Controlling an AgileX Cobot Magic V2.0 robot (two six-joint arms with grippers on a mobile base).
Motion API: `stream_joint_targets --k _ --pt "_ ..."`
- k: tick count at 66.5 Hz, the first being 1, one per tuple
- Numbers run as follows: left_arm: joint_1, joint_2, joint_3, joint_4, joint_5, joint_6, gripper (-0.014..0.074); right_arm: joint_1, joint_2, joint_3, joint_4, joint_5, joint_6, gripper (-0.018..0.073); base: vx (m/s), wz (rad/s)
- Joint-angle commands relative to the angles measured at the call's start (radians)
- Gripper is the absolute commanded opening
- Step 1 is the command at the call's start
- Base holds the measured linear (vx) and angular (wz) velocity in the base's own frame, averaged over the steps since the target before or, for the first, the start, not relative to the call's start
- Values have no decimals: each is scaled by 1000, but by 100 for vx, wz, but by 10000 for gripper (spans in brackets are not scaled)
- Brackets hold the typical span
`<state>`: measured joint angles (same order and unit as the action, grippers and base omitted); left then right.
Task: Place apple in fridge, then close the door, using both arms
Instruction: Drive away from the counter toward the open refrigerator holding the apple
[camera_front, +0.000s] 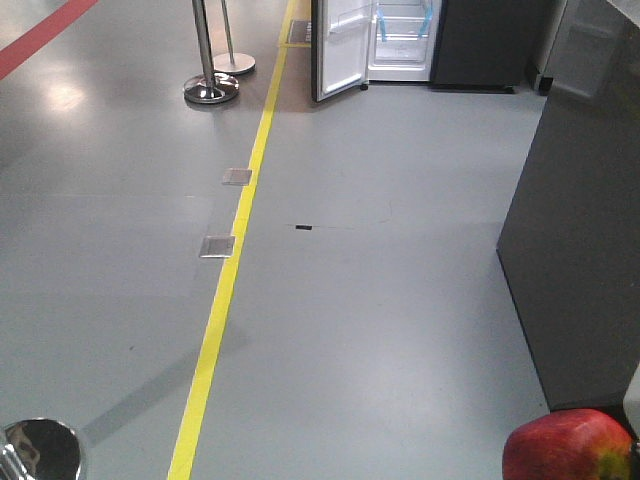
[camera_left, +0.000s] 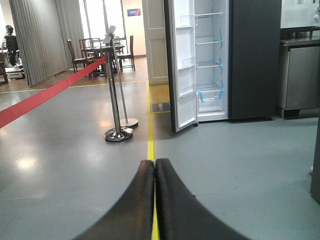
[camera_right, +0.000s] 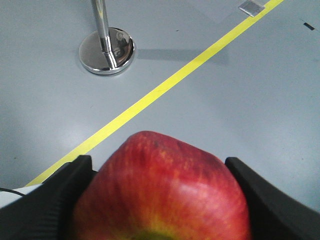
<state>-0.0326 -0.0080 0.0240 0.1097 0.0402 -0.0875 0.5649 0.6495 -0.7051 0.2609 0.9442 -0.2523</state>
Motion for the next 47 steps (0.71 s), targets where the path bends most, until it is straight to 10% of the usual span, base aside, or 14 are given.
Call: stream_joint_targets --k 1,47 --pt "3 -6 26 -8 -77 -8 -6 -1 -1 -27 13 -62 -7 150 19 -6" --pt "3 -6 26 -8 -77 -8 -6 -1 -1 -27 13 -62 -7 150 22 -7"
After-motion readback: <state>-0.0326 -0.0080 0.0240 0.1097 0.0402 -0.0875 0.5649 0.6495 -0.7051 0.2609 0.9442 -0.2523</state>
